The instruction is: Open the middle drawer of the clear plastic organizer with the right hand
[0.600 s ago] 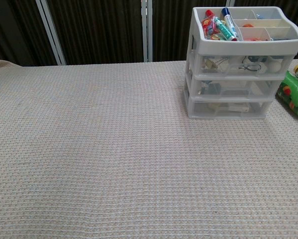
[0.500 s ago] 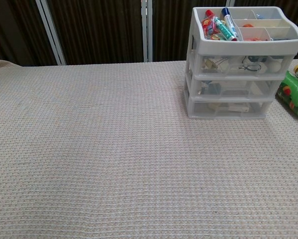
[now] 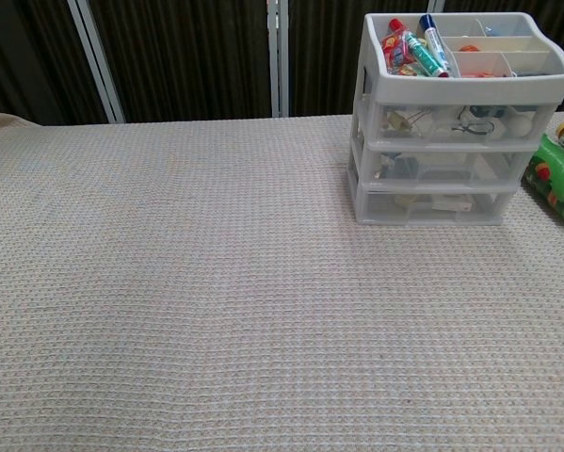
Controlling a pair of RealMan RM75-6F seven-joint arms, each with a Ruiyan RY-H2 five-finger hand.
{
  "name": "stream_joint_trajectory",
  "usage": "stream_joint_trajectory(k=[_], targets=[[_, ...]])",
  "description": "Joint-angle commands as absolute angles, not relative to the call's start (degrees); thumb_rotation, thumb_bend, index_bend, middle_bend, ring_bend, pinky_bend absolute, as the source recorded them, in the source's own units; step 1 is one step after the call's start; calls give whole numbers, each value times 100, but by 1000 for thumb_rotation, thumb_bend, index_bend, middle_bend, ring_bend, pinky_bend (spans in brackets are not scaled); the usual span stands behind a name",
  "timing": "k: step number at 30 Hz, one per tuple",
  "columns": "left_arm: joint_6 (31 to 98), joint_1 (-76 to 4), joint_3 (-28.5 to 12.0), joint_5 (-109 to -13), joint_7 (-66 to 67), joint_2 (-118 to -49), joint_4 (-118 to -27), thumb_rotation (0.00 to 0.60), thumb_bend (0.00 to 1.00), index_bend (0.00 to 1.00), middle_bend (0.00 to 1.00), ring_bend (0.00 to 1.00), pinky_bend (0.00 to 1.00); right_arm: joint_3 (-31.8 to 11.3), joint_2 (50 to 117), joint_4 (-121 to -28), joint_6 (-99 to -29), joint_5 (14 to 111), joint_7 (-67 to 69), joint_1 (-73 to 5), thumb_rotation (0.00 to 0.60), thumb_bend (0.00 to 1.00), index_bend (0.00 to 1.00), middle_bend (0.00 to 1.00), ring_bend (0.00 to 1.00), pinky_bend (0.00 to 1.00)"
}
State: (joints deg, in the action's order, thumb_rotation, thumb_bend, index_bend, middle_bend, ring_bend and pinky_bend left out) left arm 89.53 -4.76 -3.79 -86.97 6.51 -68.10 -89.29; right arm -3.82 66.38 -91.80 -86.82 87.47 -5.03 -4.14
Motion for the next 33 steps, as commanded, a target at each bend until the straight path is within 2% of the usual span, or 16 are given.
stream_joint_trajectory(k=[1, 10, 12, 14, 16, 19, 21, 25, 33], targets=[[8949, -475, -378, -8692, 645, -6806, -8928, 600, 151, 0, 0, 0, 0, -373, 6628, -9199, -8670, 8758, -485, -419, 600, 61, 0, 0, 0, 0], [8996, -435, -362, -8708, 620, -6773, -8941, 600, 152, 0, 0, 0, 0, -338, 6652, -9223, -8667, 8845, -506, -432, 600, 62, 0, 19, 13, 12], [9043, -427, -369, -8741, 616, -6756, -8976, 600, 152, 0, 0, 0, 0, -362, 6672, -9204, -8699, 8855, -482, -438, 600, 64, 22, 149, 144, 155], [9128, -410, -382, -8797, 546, -6744, -8985, 600, 151, 0, 0, 0, 0, -425, 6661, -9266, -8800, 8862, -409, -430, 600, 66, 70, 392, 412, 414], [9220, -382, -403, -8824, 433, -6733, -8969, 600, 152, 0, 0, 0, 0, -493, 6604, -9426, -8858, 8840, -276, -433, 600, 66, 87, 547, 582, 556], [9292, -358, -441, -8806, 347, -6725, -8944, 600, 153, 0, 0, 0, 0, -587, 6538, -9694, -8808, 8756, -232, -491, 600, 68, 88, 708, 735, 687], [9299, -352, -445, -8804, 312, -6721, -8927, 600, 153, 0, 0, 0, 0, -649, 6473, -9986, -8621, 8665, -244, -602, 600, 77, 80, 774, 792, 731], [9280, -355, -428, -8831, 283, -6709, -8921, 600, 153, 0, 0, 0, 0, -813, 6282, -10728, -7944, 8251, -246, -954, 600, 133, 35, 834, 844, 767], [9323, -339, -473, -8799, 200, -6681, -8918, 600, 153, 0, 0, 0, 0, -1381, 6247, -11662, -6761, 6917, 638, -1612, 600, 165, 31, 837, 846, 768]])
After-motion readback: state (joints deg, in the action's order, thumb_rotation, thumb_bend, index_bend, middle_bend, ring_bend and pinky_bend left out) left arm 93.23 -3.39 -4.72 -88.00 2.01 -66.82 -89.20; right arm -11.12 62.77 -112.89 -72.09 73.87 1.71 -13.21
